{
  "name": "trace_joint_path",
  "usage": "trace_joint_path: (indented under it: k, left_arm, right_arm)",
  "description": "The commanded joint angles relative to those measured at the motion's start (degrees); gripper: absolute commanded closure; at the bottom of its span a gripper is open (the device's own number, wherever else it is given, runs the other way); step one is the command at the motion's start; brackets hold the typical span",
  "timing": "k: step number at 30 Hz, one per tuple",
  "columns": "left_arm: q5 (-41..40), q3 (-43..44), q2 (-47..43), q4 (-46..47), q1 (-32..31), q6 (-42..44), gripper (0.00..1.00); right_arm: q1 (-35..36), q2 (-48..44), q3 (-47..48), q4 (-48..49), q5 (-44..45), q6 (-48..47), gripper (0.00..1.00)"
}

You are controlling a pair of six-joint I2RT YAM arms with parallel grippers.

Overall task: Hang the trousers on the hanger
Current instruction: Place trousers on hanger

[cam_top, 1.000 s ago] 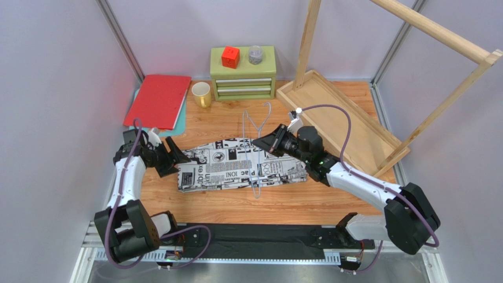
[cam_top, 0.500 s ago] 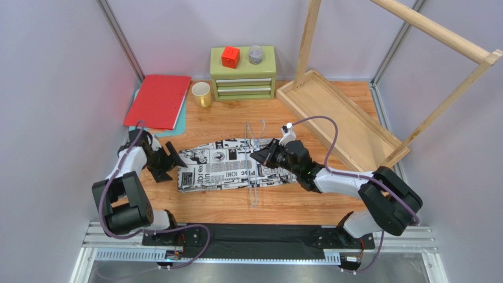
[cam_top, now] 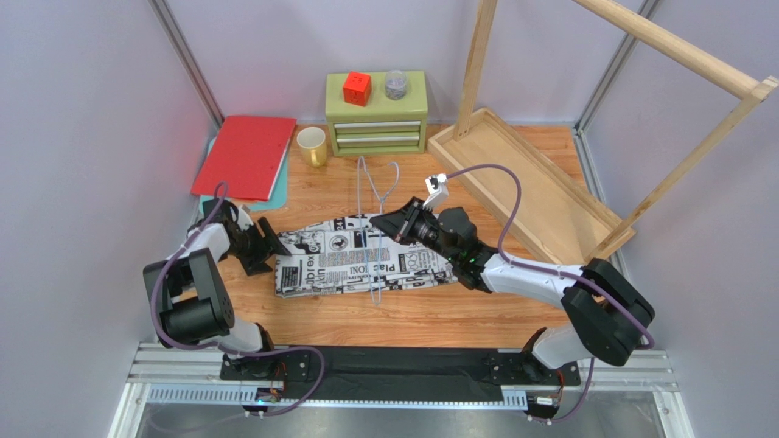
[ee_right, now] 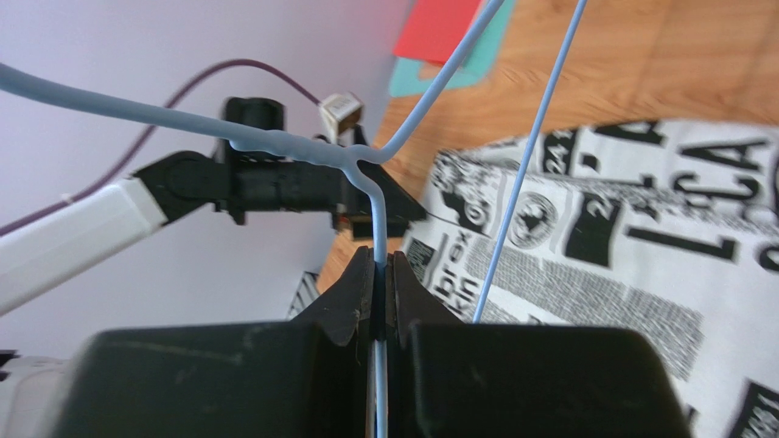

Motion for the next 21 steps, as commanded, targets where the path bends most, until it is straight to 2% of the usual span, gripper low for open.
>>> trace_joint_path:
  k: [1, 6, 12, 14, 17, 18, 19, 21]
  left_arm:
    - [3.0, 0.3, 1.1, 3.3, -0.3, 0.3, 0.26]
    - [4.6, -1.1, 1.2, 5.1, -0.8, -0.7, 0.27]
    - [4.1, -1.7, 2.6, 6.5, -1.4, -0.5, 0.32]
    - [4.3, -2.1, 3.0, 7.3, -1.5, -0.8, 0.34]
    - [7.4, -1.9, 4.4, 8.0, -2.3, -1.0, 0.47]
    - [8.7, -1.4, 4.3, 7.9, -2.6, -0.7, 0.55]
    - [10.4, -0.7, 3.9, 7.9, -3.2, -0.6, 0.7]
    - [13.4, 1.5, 1.4, 6.3, -6.3, -0.1, 0.81]
  right_arm:
    - [1.9, 2.8, 2.6, 7.5, 4.2, -0.3, 1.0]
    - [5.7, 8.7, -0.5, 8.7, 11.0, -3.7, 1.0]
    - [7.4, 17.1, -0.7, 9.6, 12.3, -5.4, 1.0]
    - [7.1, 17.1, -1.1, 9.9, 11.0, -5.0, 1.0]
    - [7.1, 16.0, -1.8, 7.9, 10.8, -3.3, 1.0]
    - [7.2, 15.5, -2.0, 7.7, 11.1, -2.8, 1.0]
    - [7.2, 15.3, -2.1, 7.7, 11.7, -2.8, 1.0]
    - [7.3, 15.0, -2.1, 7.4, 12.1, -3.3, 1.0]
